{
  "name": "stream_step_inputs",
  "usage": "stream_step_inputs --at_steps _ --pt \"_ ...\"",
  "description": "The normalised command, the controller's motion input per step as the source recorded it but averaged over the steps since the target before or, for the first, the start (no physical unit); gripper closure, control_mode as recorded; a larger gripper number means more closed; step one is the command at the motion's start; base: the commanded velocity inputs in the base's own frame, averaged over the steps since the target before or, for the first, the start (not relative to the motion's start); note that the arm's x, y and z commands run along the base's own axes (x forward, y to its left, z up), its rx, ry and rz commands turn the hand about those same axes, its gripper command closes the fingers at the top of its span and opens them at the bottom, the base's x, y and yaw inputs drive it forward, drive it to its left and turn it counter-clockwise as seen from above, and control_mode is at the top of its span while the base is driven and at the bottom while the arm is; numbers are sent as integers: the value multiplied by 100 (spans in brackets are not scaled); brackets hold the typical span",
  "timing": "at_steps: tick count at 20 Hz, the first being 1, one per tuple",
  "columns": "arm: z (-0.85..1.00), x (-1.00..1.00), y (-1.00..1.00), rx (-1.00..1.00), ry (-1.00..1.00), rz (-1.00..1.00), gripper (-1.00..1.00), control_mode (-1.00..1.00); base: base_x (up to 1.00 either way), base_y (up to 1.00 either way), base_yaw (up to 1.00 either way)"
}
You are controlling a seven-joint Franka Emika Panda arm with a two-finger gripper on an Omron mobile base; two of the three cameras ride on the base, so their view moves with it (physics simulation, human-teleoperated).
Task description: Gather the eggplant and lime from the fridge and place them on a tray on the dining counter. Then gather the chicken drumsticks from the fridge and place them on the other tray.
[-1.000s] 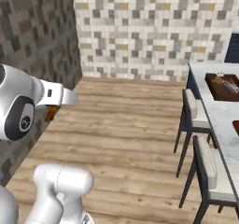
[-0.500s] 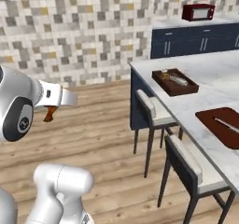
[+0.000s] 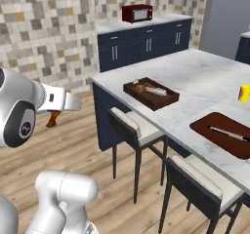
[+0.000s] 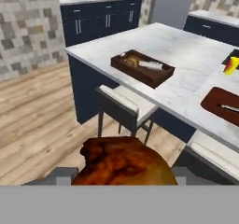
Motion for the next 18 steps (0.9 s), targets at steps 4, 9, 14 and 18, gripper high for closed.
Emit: stream_step_inputs --at_steps 4,9,14,18 --pt "0 0 0 0 0 0 100 100 77 65 -63" --pt "0 0 0 0 0 0 100 100 61 58 -62" --pt "0 0 0 0 0 0 100 100 63 47 -58" --pt "0 0 0 0 0 0 100 100 67 48 -55"
